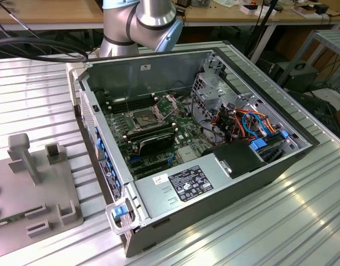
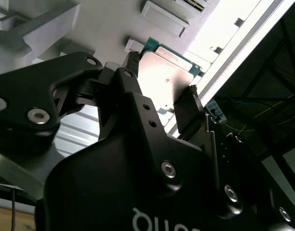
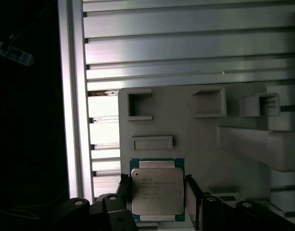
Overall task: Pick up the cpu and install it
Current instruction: 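Pick up the cpu and move it towards the insertion slot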
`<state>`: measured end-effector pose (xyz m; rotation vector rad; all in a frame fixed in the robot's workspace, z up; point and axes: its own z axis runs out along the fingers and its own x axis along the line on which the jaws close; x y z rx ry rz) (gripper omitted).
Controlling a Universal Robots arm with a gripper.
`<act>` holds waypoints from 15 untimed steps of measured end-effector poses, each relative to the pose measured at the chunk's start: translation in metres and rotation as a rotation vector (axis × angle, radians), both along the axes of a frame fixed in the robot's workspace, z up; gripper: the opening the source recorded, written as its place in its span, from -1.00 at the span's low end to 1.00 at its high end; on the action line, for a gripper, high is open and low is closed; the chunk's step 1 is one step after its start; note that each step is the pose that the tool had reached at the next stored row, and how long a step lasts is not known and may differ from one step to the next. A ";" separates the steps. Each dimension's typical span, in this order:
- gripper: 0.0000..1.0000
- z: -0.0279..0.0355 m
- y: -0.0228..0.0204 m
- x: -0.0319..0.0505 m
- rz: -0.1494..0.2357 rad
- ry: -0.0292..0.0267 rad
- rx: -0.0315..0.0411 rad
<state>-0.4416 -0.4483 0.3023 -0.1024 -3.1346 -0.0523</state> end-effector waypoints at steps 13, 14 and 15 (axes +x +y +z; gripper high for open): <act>0.09 0.0137 0.0000 0.0004 0.000 0.0001 0.0000; 0.09 0.0150 0.0000 0.0004 0.000 0.0000 0.0000; 0.09 0.0163 0.0000 0.0004 0.000 0.0001 -0.0001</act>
